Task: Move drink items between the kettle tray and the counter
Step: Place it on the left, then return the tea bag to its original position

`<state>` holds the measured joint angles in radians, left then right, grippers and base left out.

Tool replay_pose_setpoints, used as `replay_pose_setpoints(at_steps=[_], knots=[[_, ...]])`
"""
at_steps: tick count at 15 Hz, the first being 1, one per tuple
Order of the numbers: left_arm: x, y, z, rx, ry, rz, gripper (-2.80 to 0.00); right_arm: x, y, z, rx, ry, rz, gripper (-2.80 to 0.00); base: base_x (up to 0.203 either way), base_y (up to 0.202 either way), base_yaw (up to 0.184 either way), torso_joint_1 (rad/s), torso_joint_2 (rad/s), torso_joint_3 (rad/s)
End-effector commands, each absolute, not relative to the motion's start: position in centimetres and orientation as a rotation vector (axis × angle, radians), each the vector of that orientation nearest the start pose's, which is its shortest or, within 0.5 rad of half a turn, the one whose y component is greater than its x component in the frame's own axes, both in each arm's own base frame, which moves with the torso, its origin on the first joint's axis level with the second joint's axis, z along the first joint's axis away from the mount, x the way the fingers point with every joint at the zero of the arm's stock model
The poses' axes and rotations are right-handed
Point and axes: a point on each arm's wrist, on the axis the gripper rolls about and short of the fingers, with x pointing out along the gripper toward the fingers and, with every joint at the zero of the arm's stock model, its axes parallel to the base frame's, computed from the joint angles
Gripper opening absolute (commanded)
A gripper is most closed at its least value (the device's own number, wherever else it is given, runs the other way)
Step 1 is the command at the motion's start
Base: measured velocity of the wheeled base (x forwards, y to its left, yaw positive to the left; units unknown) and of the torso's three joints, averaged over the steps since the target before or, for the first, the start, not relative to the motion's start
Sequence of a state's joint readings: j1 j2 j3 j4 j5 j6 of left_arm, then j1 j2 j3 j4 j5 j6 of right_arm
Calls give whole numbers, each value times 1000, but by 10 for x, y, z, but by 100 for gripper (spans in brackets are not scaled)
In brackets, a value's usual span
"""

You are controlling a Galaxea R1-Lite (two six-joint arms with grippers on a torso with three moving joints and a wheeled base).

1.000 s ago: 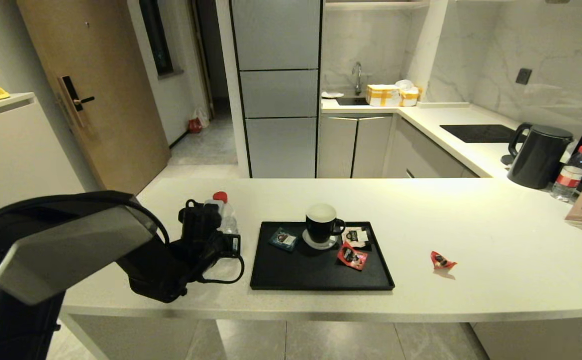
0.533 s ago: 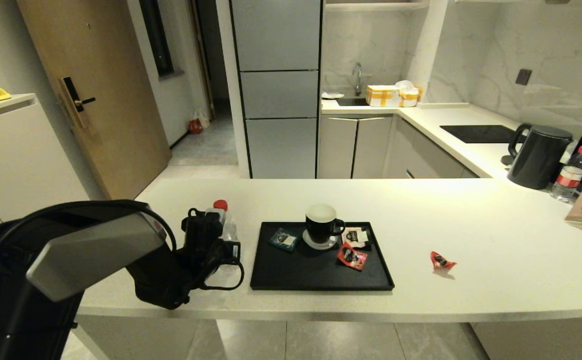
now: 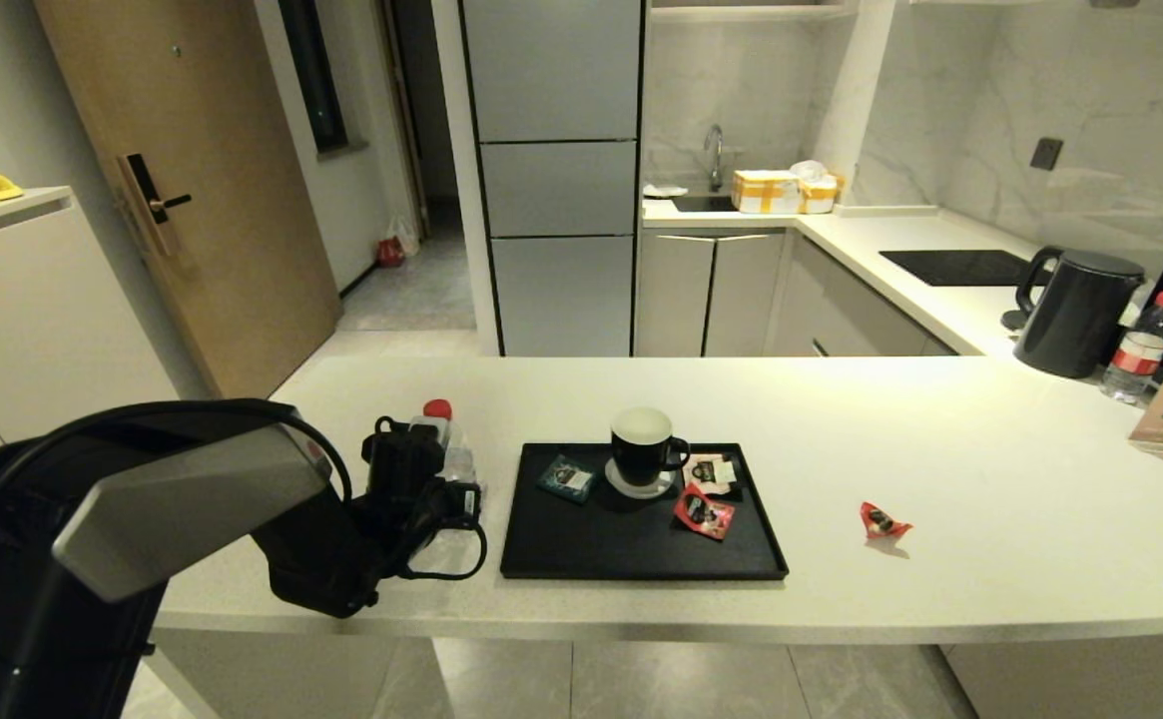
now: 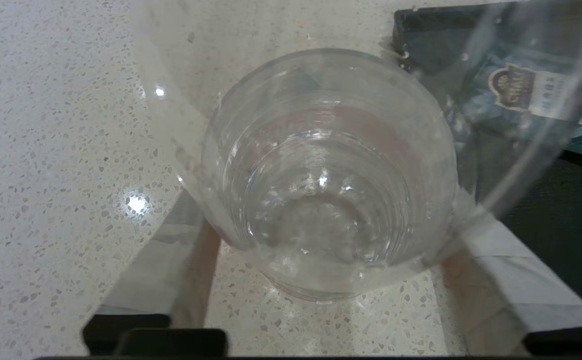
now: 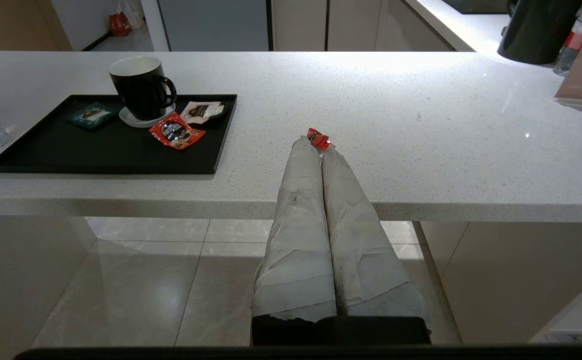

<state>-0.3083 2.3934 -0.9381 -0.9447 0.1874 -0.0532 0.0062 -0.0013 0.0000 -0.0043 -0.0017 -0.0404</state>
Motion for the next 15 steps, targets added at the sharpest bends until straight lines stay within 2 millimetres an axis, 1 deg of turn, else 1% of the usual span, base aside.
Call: replay_pose_setpoints(at_steps=[1,4,5,6,8,9,10,11,12,14,15], knots=[[387,-119,-9,71,491,-104,0,-23,0,76,-41,-3,5,-280,0,0,0,0,0,0],[386,-118,-8,69,493,-105,0,-23,0,76,-41,-5,5,-280,0,0,0,0,0,0],[380,-117,-2,67,493,-110,0,-23,0,76,-41,-5,5,-280,0,0,0,0,0,0],[373,-115,14,60,474,-117,0,-23,0,76,-41,-5,5,-280,0,0,0,0,0,0],[358,-110,28,56,475,-129,0,-23,0,76,-41,-5,5,-280,0,0,0,0,0,0],[350,-108,43,50,455,-135,0,-23,0,76,-41,-5,5,-280,0,0,0,0,0,0],[338,-104,65,41,420,-140,0,-23,0,76,-41,-5,5,-280,0,0,0,0,0,0],[321,-99,90,32,383,-144,0,-23,0,76,-41,-3,5,-280,0,0,0,0,0,0],[305,-94,107,27,365,-147,0,-23,0,76,-41,-3,5,-280,0,0,0,0,0,0],[278,-86,127,25,366,-150,0,-23,0,76,-41,-5,5,-280,0,0,0,0,0,0],[266,-83,130,29,382,-151,0,-23,0,76,-41,-5,5,-280,0,0,0,0,0,0]])
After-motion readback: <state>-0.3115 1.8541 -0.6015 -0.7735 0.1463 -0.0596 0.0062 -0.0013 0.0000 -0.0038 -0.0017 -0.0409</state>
